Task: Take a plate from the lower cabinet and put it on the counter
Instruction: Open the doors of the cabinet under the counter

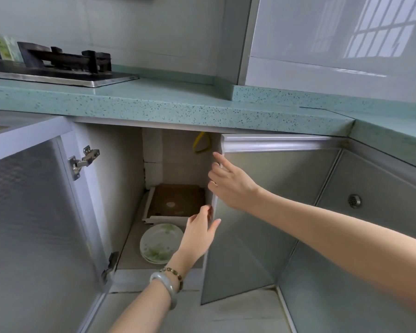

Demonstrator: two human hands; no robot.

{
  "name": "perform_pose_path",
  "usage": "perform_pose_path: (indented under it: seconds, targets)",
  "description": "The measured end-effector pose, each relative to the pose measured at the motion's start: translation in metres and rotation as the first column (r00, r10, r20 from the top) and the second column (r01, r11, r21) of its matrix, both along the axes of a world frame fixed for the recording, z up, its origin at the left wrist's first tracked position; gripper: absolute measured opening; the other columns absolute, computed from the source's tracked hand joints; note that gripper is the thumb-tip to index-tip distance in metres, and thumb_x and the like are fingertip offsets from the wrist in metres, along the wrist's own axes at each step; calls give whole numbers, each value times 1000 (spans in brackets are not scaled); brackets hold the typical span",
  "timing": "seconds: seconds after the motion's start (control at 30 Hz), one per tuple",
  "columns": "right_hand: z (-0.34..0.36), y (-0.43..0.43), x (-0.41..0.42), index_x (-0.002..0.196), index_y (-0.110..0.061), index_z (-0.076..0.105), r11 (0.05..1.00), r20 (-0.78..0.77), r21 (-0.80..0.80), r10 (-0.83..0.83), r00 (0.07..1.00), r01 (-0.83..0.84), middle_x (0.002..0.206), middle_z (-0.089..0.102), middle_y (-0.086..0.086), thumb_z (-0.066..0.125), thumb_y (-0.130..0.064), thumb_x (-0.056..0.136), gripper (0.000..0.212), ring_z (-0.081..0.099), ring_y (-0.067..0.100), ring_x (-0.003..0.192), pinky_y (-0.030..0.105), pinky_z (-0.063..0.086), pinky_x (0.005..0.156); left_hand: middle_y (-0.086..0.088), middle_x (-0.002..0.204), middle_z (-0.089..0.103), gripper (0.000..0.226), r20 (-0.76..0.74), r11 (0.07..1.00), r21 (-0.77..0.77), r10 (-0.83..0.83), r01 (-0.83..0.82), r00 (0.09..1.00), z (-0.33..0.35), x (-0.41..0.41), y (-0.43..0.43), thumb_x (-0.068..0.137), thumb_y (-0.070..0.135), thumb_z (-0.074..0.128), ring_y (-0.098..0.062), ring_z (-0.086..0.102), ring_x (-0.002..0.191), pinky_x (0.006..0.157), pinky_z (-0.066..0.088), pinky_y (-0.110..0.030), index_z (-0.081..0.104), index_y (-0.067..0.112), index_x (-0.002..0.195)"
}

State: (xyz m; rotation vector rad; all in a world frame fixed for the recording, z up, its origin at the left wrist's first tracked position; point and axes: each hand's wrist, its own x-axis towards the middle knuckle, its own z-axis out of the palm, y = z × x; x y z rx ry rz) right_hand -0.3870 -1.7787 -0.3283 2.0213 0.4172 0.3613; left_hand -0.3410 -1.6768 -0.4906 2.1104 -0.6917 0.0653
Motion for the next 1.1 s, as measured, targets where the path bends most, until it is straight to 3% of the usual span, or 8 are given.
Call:
perform_pose_path:
  seconds: [0.1, 0.17, 0.27, 0.4, 0.53, 0.67, 0.9, 1.1]
  targets:
    - [1, -4, -36, 111, -16, 64, 995, -23, 0, 96, 995, -97, 119, 60, 9, 47, -17, 93, 25, 47, 30, 123, 50, 6, 116, 0, 103, 64, 32, 100, 997, 38, -77, 74, 992, -1, -27, 10, 94, 35, 54, -21, 59, 102, 85, 49, -31, 45, 16, 118]
    - [2, -10, -59, 103, -19, 69, 980, -29, 42, 194, 981, -192, 112, 64, 5, 56, -25, 89, 20, 54, 26, 115, 46, 22, 115, 2, 97, 65, 26, 148, 989, 71, -135, 126, 980, 2, -47, 13, 93, 35, 56, -17, 62, 95, 78, 49, -23, 47, 17, 109]
    - [4, -19, -88, 79, -20, 74, 927, 10, 110, 359, 933, -358, 89, 68, 0, 67, -38, 81, 20, 61, 21, 94, 38, 42, 101, 13, 88, 59, 19, 171, 983, 90, -175, 162, 970, 7, -77, 13, 91, 37, 58, -6, 60, 83, 64, 40, -5, 43, 27, 98]
    - [0, -24, -119, 58, -16, 68, 832, 130, 238, 485, 865, -502, 68, 61, -1, 64, -31, 82, 29, 57, 20, 74, 35, 41, 88, 20, 86, 57, 26, 170, 978, 92, -200, 186, 965, 7, -110, 8, 88, 42, 61, 2, 58, 73, 61, 37, 1, 38, 35, 100]
    - [-7, -38, -152, 53, -13, 64, 761, 194, 320, 531, 825, -565, 62, 55, 1, 61, -23, 83, 32, 50, 21, 69, 33, 34, 79, 29, 77, 55, 28, 37, 968, 66, -244, 242, 969, 9, -136, -11, 80, 49, 67, 7, 61, 70, 59, 37, 6, 42, 44, 90]
    - [-10, -56, -192, 49, -12, 58, 736, 271, 401, 473, 838, -545, 60, 52, 2, 60, -22, 83, 36, 43, 22, 67, 33, 35, 76, 27, 69, 58, 22, 23, 936, 92, -343, 339, 939, 13, -160, -35, 75, 55, 67, 21, 54, 76, 52, 39, 3, 47, 48, 79]
    - [-22, -95, -263, 45, -11, 50, 773, 417, 465, 239, 877, -432, 55, 47, 2, 60, -24, 82, 41, 42, 22, 61, 33, 34, 71, 15, 79, 68, 30, 136, 846, 0, -528, 532, 839, 17, -217, -100, 76, 57, 61, 0, 64, 73, 66, 52, -12, 63, 30, 87]
    - [-21, -131, -313, 56, -12, 63, 873, 332, 468, -29, 943, -138, 66, 57, 3, 56, -28, 84, 34, 50, 25, 71, 37, 35, 83, 9, 84, 67, 32, 93, 760, -53, -642, 648, 761, 18, -249, -152, 81, 51, 61, -6, 63, 73, 68, 55, -31, 61, 25, 98]
